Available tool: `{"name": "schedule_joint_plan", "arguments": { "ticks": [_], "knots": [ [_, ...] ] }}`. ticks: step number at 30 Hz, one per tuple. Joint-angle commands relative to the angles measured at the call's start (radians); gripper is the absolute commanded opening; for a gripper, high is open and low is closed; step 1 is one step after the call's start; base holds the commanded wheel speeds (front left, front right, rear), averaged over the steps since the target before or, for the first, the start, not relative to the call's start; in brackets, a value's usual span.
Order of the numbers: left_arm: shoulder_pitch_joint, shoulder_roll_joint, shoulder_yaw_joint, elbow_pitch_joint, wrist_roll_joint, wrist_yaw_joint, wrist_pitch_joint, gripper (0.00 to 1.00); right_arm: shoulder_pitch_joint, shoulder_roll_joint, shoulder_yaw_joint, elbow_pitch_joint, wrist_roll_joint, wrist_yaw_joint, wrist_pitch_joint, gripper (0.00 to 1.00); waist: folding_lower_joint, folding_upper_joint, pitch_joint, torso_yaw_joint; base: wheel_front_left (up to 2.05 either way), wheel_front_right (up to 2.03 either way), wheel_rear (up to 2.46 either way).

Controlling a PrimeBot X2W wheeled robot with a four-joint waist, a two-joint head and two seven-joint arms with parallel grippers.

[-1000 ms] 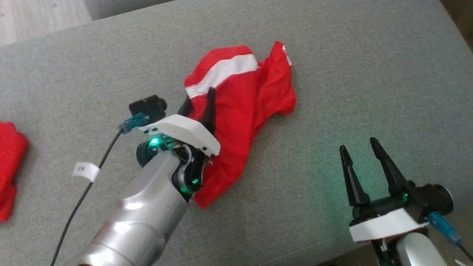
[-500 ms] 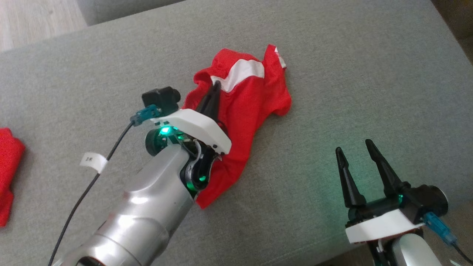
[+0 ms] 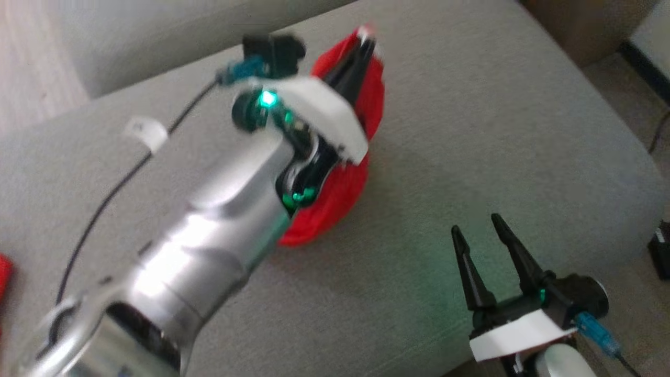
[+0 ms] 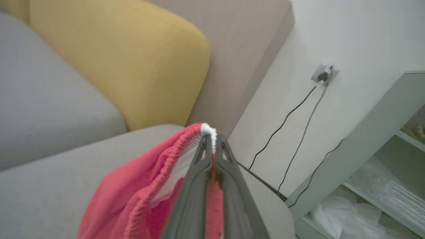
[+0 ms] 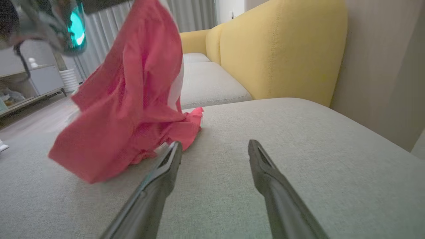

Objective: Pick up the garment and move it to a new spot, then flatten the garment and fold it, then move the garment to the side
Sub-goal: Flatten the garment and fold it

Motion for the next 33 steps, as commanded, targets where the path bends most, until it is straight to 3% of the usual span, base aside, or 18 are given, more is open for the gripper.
{"name": "schedule_joint_plan", "arguments": {
  "ticks": [1, 9, 13, 20, 25, 29, 33],
  "knots": [
    [-0.075, 0.006, 0.022, -0.039, -0.009, -0.005, 0.002, 0.0, -0.004, -0.001, 0.022, -0.026, 0.004, -0.001, -0.006, 1.0, 0.0, 0.0, -0.035, -0.033, 0.0, 0.0, 0.0],
    [-0.202, 0.03, 0.035, -0.098, -0.04, -0.023, 0.052, 0.0, 0.036, 0.003, 0.0, -0.037, -0.003, -0.001, -0.006, 1.0, 0.0, 0.0, -0.095, -0.021, 0.0, 0.0, 0.0],
    [-0.076, 0.104, 0.013, -0.161, -0.069, -0.029, 0.079, 0.0, 0.051, 0.002, -0.016, -0.066, -0.001, -0.001, -0.006, 1.0, 0.0, 0.0, -0.1, 0.03, 0.0, 0.0, 0.0],
    [0.221, 0.288, -0.03, -0.303, -0.066, 0.034, 0.027, 0.0, 0.068, -0.008, -0.036, -0.088, 0.08, -0.001, -0.006, 1.0, 0.0, 0.0, -0.043, 0.145, 0.0, 0.0, 0.0],
    [0.299, 0.362, -0.039, -0.354, -0.038, 0.057, -0.019, 0.0, 0.058, -0.063, 0.006, -0.051, 0.21, -0.001, -0.006, 1.0, 0.0, 0.0, 0.002, 0.213, 0.0, 0.0, 0.0],
    [0.305, 0.381, -0.022, -0.369, -0.032, 0.071, -0.045, 0.0, 0.046, -0.108, 0.018, 0.001, 0.301, -0.001, -0.006, 1.0, 0.0, 0.0, 0.03, 0.243, 0.0, 0.0, 0.0],
    [0.295, 0.385, -0.014, -0.379, -0.025, 0.077, -0.055, 0.0, 0.04, -0.183, 0.091, 0.042, 0.316, -0.001, -0.006, 1.0, 0.0, 0.0, 0.052, 0.254, 0.0, 0.0, 0.0]
  ]
}}
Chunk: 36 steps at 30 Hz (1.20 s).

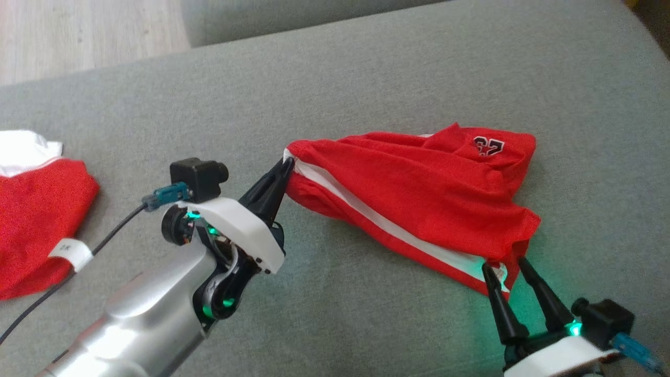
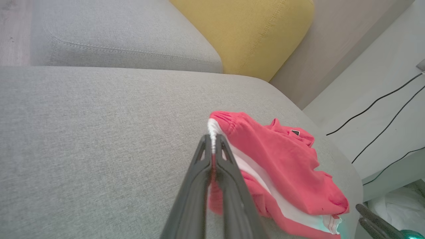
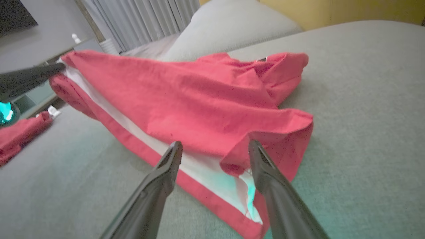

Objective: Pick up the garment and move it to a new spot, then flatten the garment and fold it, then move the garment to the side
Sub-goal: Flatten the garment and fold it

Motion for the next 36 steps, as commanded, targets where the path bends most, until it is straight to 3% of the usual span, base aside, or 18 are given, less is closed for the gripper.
{"name": "schedule_joint_plan", "arguments": {
  "ticks": [1, 4, 15, 16, 18, 22, 25, 36],
  "knots": [
    [-0.066, 0.028, 0.052, -0.033, 0.009, 0.008, -0.015, 0.0, -0.028, -0.046, 0.041, -0.009, -0.011, -0.001, -0.006, 1.0, -0.0001, 0.0, 0.02, 0.01, 0.0, 0.0, 0.0],
    [-0.069, 0.034, 0.057, -0.04, 0.012, 0.013, -0.018, 0.0, -0.027, -0.072, 0.069, 0.039, -0.038, -0.001, -0.006, 1.0, -0.0001, 0.0, 0.032, 0.006, 0.0, 0.0, 0.0],
    [-0.08, 0.037, 0.054, -0.056, 0.019, 0.02, -0.014, 0.0, -0.088, -0.016, 0.055, 0.152, -0.076, -0.001, -0.006, 1.0, -0.0001, 0.0, 0.05, 0.015, 0.0, 0.0, 0.0],
    [-0.081, 0.036, 0.053, -0.057, 0.019, 0.02, -0.013, 0.0, -0.093, -0.013, 0.059, 0.165, -0.078, -0.001, -0.006, 0.84, -0.0001, 0.0, 0.051, 0.017, 0.0, 0.0, 0.0],
    [-0.082, 0.035, 0.053, -0.057, 0.019, 0.02, -0.013, 0.0, -0.103, -0.009, 0.065, 0.178, -0.079, -0.001, -0.006, 0.0, -0.0001, 0.0, 0.052, 0.019, 0.0, 0.0, 0.0],
    [-0.079, 0.036, 0.057, -0.059, 0.013, 0.015, -0.018, 0.0, -0.104, 0.0, 0.044, 0.146, -0.052, -0.001, -0.006, 0.0, -0.0001, 0.0, 0.041, 0.02, 0.0, 0.0, 0.0],
    [-0.074, 0.042, 0.07, -0.061, 0.004, 0.014, -0.029, 0.0, -0.077, 0.015, 0.0, 0.015, 0.065, -0.001, -0.006, 0.0, -0.0001, 0.0, 0.023, 0.018, 0.0, 0.0, 0.0],
    [-0.086, 0.079, 0.21, -0.219, -0.167, -0.033, -0.019, 0.0, -0.051, -0.112, -0.194, -0.457, 0.349, -0.001, -0.006, 0.0, -0.0001, 0.0, -0.046, -0.014, 0.0, 0.0, 0.0]
  ]
}}
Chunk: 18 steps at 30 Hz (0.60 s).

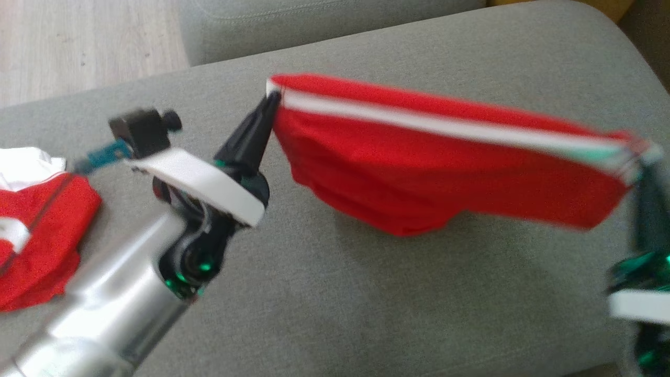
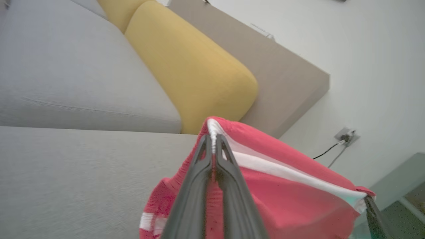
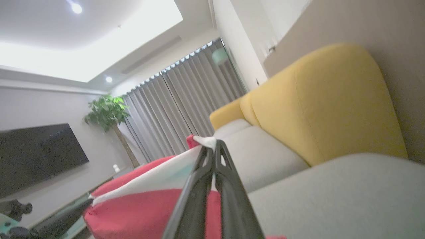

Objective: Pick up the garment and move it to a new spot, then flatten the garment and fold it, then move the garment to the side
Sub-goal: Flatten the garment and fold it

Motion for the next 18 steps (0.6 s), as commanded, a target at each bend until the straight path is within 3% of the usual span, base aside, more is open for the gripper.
{"name": "schedule_joint_plan", "arguments": {
  "ticks": [1, 5, 10, 12, 14, 18],
  "knots": [
    [-0.074, 0.043, 0.069, -0.045, -0.019, -0.007, 0.003, 0.0, -0.049, -0.037, -0.016, -0.065, 0.019, -0.001, -0.006, 0.0, 0.0001, 0.0, -0.004, -0.002, 0.0, 0.0, 0.0],
    [-0.148, 0.064, 0.125, -0.153, -0.081, -0.02, 0.055, 0.0, -0.135, -0.084, -0.12, -0.157, 0.101, -0.001, -0.006, 0.0, 0.0001, 0.0, 0.011, -0.003, 0.0, 0.0, 0.0],
    [-0.334, 0.065, 0.108, -0.141, -0.014, -0.02, 0.151, 0.0, -0.36, -0.218, -0.101, -0.054, 0.081, -0.001, 0.003, 0.0, 0.0001, 0.0, 0.083, -0.002, 0.0, 0.0, 0.0],
    [-0.43, 0.042, 0.088, -0.081, 0.052, -0.027, 0.165, 0.0, -0.496, -0.244, -0.071, 0.024, 0.082, -0.001, 0.008, 0.0, 0.0001, 0.0, 0.123, 0.001, 0.0, 0.0, 0.0],
    [-0.571, -0.017, 0.066, 0.04, 0.166, -0.048, 0.132, 0.0, -0.708, -0.259, -0.03, 0.159, 0.071, -0.001, 0.006, 0.0, 0.0001, 0.0, 0.183, 0.003, 0.0, 0.0, 0.0],
    [-0.716, -0.106, 0.052, 0.187, 0.296, -0.096, 0.007, 0.0, -0.937, -0.254, -0.006, 0.299, 0.047, -0.001, -0.003, 0.0, 0.0001, 0.0, 0.243, 0.01, 0.0, 0.0, 0.0]
  ]
}}
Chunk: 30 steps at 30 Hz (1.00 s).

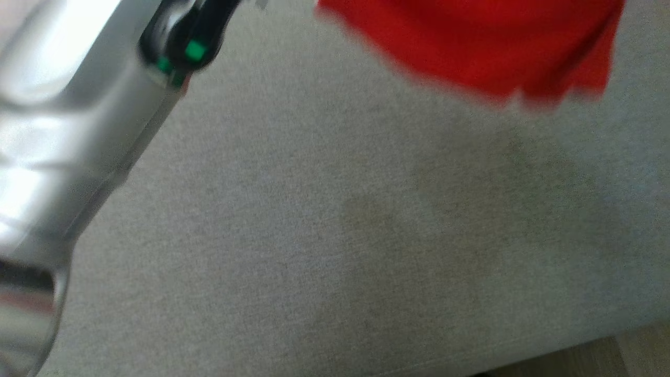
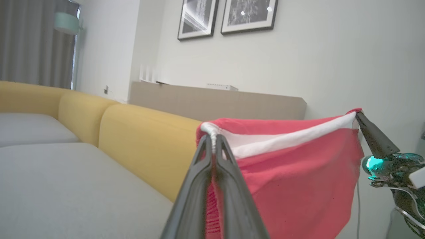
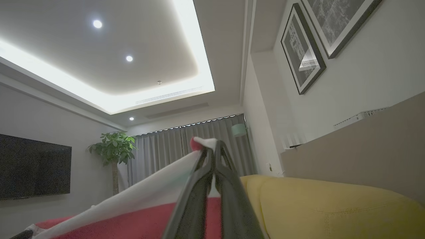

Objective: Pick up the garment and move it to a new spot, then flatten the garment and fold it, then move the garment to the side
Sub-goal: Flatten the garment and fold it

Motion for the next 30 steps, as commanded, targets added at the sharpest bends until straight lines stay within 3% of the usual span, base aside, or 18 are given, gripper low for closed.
{"name": "schedule_joint_plan", "arguments": {
  "ticks": [1, 5, 9, 14, 19, 23, 30],
  "knots": [
    [-0.097, -0.009, 0.037, 0.036, 0.056, -0.017, -0.082, 0.0, -0.063, -0.029, 0.021, 0.01, -0.016, -0.001, -0.007, 0.0, -0.0004, 0.0, 0.06, 0.009, 0.0, 0.0, 0.0],
    [-0.136, -0.035, 0.021, 0.116, 0.136, -0.037, -0.195, 0.0, -0.114, -0.033, 0.041, 0.025, -0.03, -0.001, -0.008, 0.0, -0.0004, 0.0, 0.079, 0.011, 0.0, 0.0, 0.0],
    [-0.068, -0.029, -0.02, 0.161, 0.198, -0.055, -0.253, 0.0, -0.028, -0.041, 0.093, 0.023, -0.04, -0.001, -0.009, 0.0, -0.0004, 0.0, 0.092, 0.01, 0.0, 0.0, 0.0],
    [0.155, 0.005, -0.104, 0.16, 0.263, -0.063, -0.266, 0.0, 0.169, -0.036, 0.177, 0.061, -0.035, -0.001, -0.009, 0.0, -0.0004, 0.0, 0.1, 0.007, 0.0, 0.0, 0.0],
    [0.453, 0.012, -0.099, 0.107, 0.367, -0.064, -0.266, 0.0, 0.344, -0.058, 0.278, 0.092, 0.004, -0.001, -0.009, 0.0, -0.0004, 0.0, 0.073, 0.011, 0.0, 0.0, 0.0],
    [0.667, 0.009, -0.092, 0.068, 0.443, -0.055, -0.267, 0.0, 0.486, -0.104, 0.284, 0.067, 0.023, -0.001, -0.009, 0.0, -0.0004, 0.0, 0.027, 0.014, 0.0, 0.0, 0.0],
    [0.933, 0.019, -0.043, 0.0, 0.483, -0.023, -0.267, 0.0, 0.777, -0.182, 0.262, -0.004, 0.06, -0.001, -0.009, 0.0, -0.0004, 0.0, -0.065, 0.019, 0.0, 0.0, 0.0]
  ]
}}
